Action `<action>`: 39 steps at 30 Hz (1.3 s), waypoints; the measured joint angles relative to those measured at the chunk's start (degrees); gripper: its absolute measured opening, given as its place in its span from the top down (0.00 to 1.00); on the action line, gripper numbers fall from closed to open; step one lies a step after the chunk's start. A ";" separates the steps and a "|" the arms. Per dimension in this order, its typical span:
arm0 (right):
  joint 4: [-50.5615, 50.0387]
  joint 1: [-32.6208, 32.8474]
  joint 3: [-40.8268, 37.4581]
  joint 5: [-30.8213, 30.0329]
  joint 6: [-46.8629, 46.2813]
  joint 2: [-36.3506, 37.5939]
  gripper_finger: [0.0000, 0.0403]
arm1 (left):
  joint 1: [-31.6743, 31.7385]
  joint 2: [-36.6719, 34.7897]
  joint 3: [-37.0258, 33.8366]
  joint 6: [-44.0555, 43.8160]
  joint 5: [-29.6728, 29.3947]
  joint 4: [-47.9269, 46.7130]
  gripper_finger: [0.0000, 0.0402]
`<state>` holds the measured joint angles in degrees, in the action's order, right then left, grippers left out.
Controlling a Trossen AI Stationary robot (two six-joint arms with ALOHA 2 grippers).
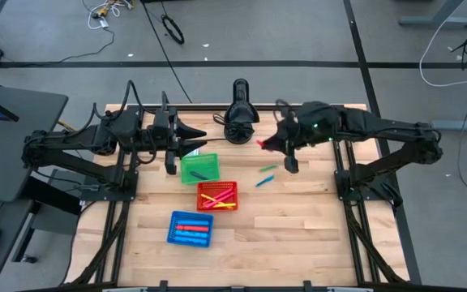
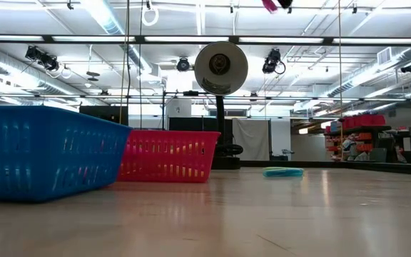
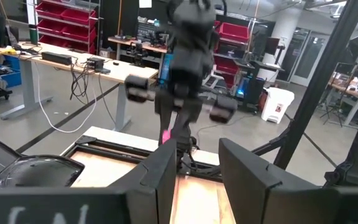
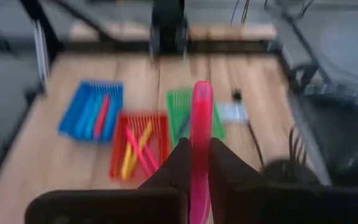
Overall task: Pick & Place Markers
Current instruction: Put the pink pen into the green bin
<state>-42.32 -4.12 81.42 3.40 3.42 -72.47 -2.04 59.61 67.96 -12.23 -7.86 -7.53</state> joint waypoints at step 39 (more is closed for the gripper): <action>41.08 4.02 7.02 11.23 -16.22 -9.50 0.96 | -0.02 9.76 8.55 6.62 4.68 5.86 0.41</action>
<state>-1.23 -0.10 88.44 14.63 -12.80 -81.96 -2.06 69.38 76.52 -5.61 -3.18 -1.67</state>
